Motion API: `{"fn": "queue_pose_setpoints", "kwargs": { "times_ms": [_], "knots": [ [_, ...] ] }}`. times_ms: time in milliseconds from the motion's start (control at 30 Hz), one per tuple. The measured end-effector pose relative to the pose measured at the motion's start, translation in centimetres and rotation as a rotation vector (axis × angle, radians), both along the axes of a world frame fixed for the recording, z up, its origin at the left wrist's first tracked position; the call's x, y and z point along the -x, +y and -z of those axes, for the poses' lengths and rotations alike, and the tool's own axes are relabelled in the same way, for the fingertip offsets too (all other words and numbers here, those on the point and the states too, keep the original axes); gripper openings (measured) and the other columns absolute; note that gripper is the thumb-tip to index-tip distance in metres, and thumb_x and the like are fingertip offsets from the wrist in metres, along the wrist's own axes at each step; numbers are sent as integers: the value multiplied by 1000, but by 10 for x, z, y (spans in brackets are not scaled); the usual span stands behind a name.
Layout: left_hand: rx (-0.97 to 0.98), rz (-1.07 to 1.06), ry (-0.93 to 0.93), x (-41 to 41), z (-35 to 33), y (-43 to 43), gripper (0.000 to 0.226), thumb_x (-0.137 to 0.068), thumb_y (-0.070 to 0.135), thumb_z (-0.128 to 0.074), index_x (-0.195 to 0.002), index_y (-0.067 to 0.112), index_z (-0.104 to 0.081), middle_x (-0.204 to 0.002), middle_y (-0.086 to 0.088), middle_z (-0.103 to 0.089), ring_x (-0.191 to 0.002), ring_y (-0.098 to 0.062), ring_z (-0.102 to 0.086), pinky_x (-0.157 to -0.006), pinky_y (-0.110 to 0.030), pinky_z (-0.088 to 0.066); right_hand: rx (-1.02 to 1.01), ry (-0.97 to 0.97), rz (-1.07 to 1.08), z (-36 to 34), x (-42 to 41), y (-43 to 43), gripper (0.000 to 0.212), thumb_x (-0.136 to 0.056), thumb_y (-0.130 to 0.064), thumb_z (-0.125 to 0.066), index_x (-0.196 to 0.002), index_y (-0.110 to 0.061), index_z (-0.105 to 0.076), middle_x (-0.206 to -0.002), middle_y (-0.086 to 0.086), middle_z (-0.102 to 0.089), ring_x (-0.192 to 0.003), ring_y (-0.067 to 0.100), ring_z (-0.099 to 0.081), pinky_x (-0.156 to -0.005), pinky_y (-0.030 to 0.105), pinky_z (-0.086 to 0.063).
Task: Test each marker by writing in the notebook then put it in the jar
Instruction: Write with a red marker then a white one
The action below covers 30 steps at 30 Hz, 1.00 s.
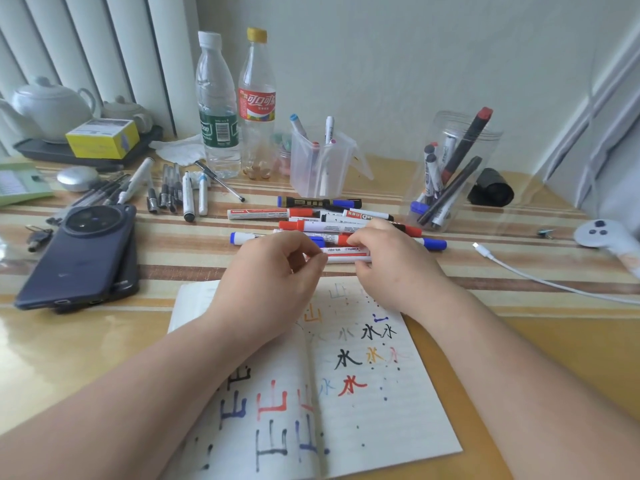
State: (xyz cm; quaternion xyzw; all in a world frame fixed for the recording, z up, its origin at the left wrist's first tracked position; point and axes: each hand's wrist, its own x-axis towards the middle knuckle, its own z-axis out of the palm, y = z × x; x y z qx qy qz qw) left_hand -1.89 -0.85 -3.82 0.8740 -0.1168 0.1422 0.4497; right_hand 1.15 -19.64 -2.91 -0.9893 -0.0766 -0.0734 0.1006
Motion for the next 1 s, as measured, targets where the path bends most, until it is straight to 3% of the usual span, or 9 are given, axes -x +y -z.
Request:
{"fn": "queue_pose_setpoints", "kwargs": {
  "times_ms": [133, 233, 500, 567, 633, 700, 767, 833, 1000],
  "knots": [
    [-3, 9, 5, 0, 0, 0, 14, -90, 33, -66, -75, 34, -65, -59, 22, -57, -56, -7, -52, -55, -20, -36, 37, 99, 47, -4, 2, 1, 32, -96, -27, -50, -127, -30, -58, -123, -6, -49, -104, 18, -56, -82, 35, -48],
    [4, 8, 7, 1, 0, 1, 13, -90, 33, -67, -77, 31, -67, -59, 20, -58, -56, -8, -52, -55, -22, -38, 37, 136, 81, -11, 5, 3, 18, -92, -29, -51, -109, -29, -57, -110, -8, -53, -94, 16, -55, -75, 35, -47],
    [-26, 3, 7, 2, -1, 2, 14, -90, 35, -66, -77, 31, -66, -58, 20, -58, -56, -8, -52, -55, -21, -37, 73, -90, 65, -13, 10, -2, 7, -84, -28, -61, -80, -27, -57, -82, -10, -56, -77, 17, -54, -61, 32, -42],
    [-36, 4, -13, 0, -1, 3, 10, -90, 36, -66, -82, 31, -68, -63, 19, -60, -60, -7, -55, -57, -21, -37, -111, -289, 18, -12, 14, -8, 14, -86, -27, -65, -74, -23, -60, -69, -7, -57, -66, 17, -54, -55, 31, -41],
    [-44, 19, -52, -1, -3, 4, 11, -89, 43, -65, -90, 32, -68, -73, 15, -64, -67, -5, -59, -61, -23, -41, -489, -367, 5, -14, 19, -10, 19, -86, -26, -70, -71, -17, -64, -59, -4, -60, -56, 17, -57, -50, 30, -44],
    [-43, 73, -56, -1, -5, 4, 34, -85, 60, -61, -102, 31, -66, -86, 14, -64, -75, -4, -61, -65, -22, -47, -995, -136, -61, -17, 27, -7, 18, -83, -25, -72, -72, -11, -68, -57, -2, -62, -48, 16, -55, -43, 24, -39],
    [-61, 154, -38, 1, -6, 3, 51, -80, 70, -53, -111, 31, -63, -92, 14, -62, -81, -5, -61, -68, -19, -48, -1291, 189, -152, -15, 32, -3, 17, -82, -22, -68, -77, -6, -68, -61, 9, -62, -47, 21, -52, -38, 22, -33],
    [-106, 229, -27, 3, -6, 1, 41, -86, 64, -52, -108, 32, -64, -88, 15, -62, -82, -4, -60, -67, -16, -45, -1313, 307, -208, -11, 34, 0, 15, -83, -21, -65, -81, -6, -69, -65, 15, -62, -49, 25, -52, -37, 22, -29],
    [-213, 307, -27, 8, -8, 0, 15, -103, 34, -44, -94, 29, -54, -80, 12, -61, -80, -7, -57, -68, -23, -43, -1332, 278, -264, -8, 35, 7, 13, -88, -24, -63, -84, -12, -65, -64, 13, -58, -47, 19, -48, -39, 18, -30]
  ]
}}
